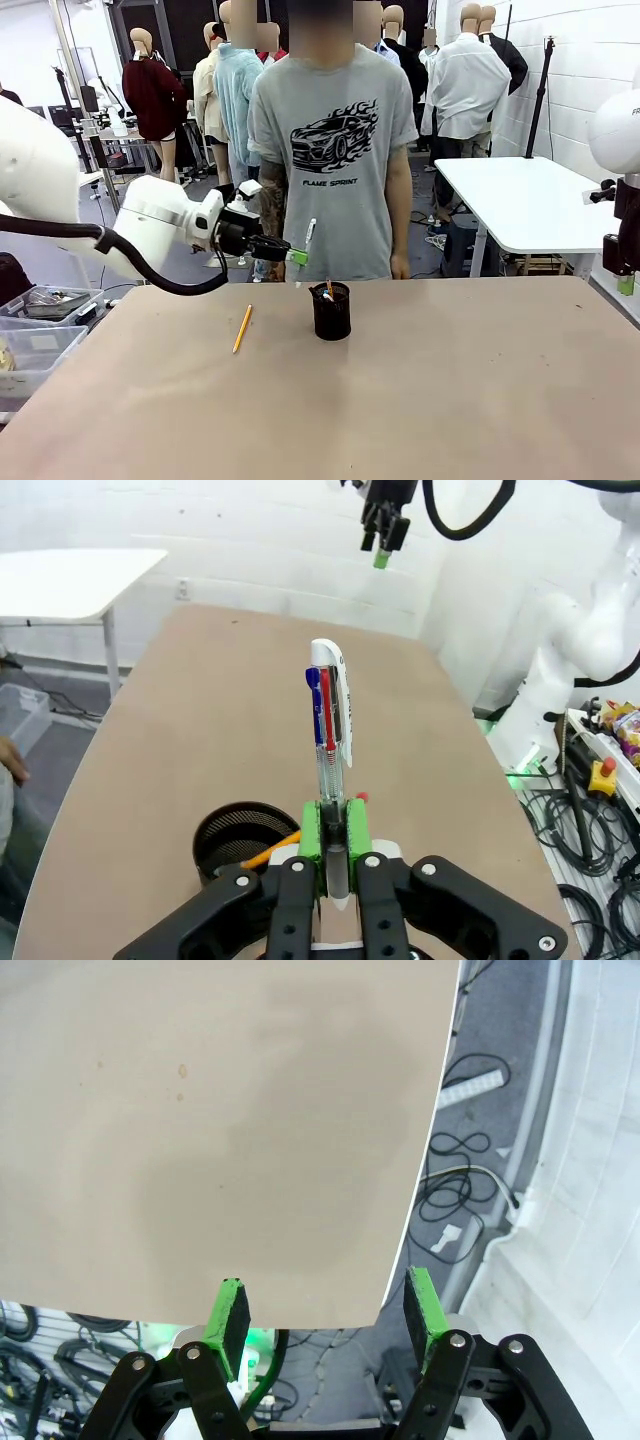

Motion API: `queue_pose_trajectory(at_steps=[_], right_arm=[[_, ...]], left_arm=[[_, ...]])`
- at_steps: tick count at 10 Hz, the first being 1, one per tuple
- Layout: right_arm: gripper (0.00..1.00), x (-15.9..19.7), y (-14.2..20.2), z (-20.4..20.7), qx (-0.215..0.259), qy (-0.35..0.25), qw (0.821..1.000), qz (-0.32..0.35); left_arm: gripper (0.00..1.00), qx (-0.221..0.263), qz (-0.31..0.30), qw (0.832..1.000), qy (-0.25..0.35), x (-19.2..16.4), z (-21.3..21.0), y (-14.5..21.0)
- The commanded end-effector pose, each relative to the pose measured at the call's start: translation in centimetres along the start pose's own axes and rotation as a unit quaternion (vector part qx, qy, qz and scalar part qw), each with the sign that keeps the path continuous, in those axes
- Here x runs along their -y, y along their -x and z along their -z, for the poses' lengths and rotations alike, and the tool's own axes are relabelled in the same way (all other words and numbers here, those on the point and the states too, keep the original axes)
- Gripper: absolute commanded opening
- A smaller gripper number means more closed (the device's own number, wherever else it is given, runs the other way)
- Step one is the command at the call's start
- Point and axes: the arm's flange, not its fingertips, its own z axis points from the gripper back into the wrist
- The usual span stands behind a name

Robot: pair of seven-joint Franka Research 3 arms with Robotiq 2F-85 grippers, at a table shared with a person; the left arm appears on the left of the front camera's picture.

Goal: Place the pens into the pen holder.
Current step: Pick up a writing instrument from the table and place it into the Pen holder.

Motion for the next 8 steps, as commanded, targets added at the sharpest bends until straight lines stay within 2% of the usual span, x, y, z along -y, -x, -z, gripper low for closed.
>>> queue_pose_trajectory(at_steps=[1, 2, 6, 8], right_arm=[[0.78, 0.2, 0.2, 0.1, -0.001, 0.01, 1.0, -0.01], [0.78, 0.2, 0.2, 0.1, -0.001, 0.01, 1.0, -0.01], [0.78, 0.2, 0.2, 0.1, -0.001, 0.01, 1.0, -0.01], [0.78, 0.2, 0.2, 0.1, -0.001, 0.01, 1.0, -0.01]], left_arm=[[0.0, 0.042, 0.026, 0.999, -0.01, -3.0, 1.8, -0.1], [0.0, 0.061, 0.036, 0.997, -0.021, -4.0, 2.5, 0.0], [0.0, 0.062, 0.042, 0.997, -0.015, -4.6, 4.0, 1.6], [0.0, 0.048, 0.057, 0.997, -0.005, -4.7, 4.5, 2.5]])
